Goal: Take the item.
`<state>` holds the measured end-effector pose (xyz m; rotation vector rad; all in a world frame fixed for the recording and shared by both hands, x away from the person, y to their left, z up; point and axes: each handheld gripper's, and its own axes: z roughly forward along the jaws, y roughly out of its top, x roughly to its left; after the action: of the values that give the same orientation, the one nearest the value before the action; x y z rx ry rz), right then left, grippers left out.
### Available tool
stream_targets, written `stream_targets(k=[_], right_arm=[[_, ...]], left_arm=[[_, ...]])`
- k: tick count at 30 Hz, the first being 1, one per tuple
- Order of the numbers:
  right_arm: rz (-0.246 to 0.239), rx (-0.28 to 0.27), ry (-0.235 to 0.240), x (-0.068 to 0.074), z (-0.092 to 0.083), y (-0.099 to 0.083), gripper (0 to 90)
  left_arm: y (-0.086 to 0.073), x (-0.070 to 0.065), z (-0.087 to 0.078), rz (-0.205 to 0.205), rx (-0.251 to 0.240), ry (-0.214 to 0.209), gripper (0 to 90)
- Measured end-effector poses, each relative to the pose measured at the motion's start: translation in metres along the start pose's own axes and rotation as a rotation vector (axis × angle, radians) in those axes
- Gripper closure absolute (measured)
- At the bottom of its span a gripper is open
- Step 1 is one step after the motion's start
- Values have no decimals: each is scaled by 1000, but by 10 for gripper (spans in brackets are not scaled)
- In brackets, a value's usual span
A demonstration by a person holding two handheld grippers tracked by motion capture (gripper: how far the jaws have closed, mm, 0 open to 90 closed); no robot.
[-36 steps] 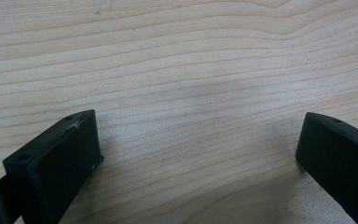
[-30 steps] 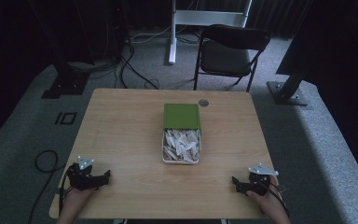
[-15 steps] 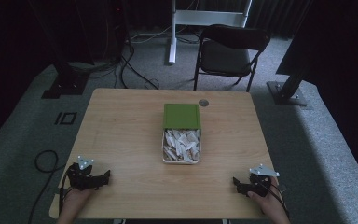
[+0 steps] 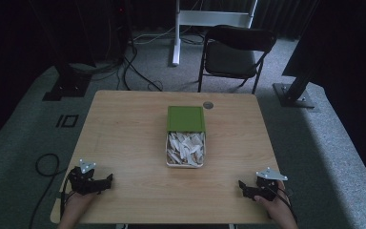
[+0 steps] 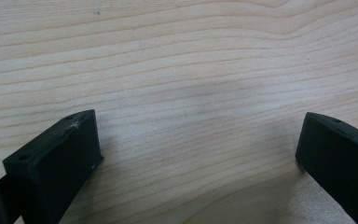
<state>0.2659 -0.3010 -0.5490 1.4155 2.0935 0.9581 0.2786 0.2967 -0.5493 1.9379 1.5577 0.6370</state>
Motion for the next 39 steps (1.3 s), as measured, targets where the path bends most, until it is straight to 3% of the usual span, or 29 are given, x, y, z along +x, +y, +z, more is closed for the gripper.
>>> stream_targets(k=[9,17,23,39], right_arm=[[-12,-12,-6,1,-6,9,132],[-26,-39,19,7,-9,24,132],[4,-66,52,12,-11,35,132],[-54,-135,82,29,-12,74,137]], left_arm=[[0,0,0,0,0,0,6],[0,0,0,0,0,0,7],[0,0,0,0,0,0,7],[0,0,0,0,-1,0,7]])
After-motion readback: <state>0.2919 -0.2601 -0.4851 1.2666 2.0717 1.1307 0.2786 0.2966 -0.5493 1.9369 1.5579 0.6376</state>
